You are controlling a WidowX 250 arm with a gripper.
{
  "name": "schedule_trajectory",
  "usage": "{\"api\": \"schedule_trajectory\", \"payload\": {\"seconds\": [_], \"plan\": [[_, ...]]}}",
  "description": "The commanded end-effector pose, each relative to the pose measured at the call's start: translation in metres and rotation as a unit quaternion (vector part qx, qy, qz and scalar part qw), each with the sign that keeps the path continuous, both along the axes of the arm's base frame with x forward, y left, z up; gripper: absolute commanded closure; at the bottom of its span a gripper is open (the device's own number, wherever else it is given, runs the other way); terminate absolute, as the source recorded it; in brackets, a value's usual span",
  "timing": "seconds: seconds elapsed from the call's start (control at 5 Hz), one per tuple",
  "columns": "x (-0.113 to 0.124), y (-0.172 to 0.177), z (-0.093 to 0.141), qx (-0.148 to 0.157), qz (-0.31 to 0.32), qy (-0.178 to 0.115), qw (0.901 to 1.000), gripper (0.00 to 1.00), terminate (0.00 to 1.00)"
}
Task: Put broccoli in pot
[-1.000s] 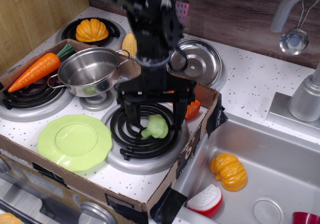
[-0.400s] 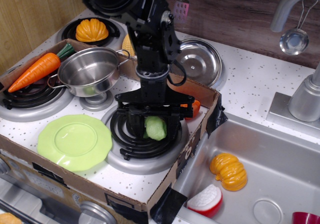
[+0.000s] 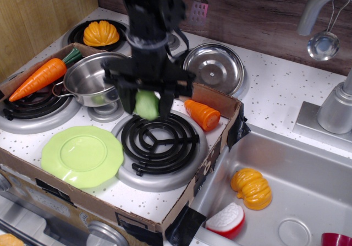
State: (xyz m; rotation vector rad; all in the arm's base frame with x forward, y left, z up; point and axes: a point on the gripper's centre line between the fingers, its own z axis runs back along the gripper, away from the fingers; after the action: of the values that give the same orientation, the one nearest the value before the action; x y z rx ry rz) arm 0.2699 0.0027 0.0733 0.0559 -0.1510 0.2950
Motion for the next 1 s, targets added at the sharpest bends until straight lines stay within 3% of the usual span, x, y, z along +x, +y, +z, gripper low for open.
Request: {"api": "schedule_trajectory", "payload": {"seconds": [0.0,0.2,0.4,0.6,0.8], "plan": [[0.010,0.072,0.023,0.029,-0.072,-0.054,0.9955,1.00,0.00],[0.021,0.111,0.017,0.045,-0.118,-0.074,0.9892,1.00,0.00],[0.037,0.136,0.017,0.040,-0.150,-0.071,0.9853,1.00,0.00],[0.058,0.138,0.022,0.052,-0.169,-0.096,0.9794,1.00,0.00],[0.066,0.127,0.022,0.027,-0.159,-0.133,0.9779,1.00,0.00]]}}
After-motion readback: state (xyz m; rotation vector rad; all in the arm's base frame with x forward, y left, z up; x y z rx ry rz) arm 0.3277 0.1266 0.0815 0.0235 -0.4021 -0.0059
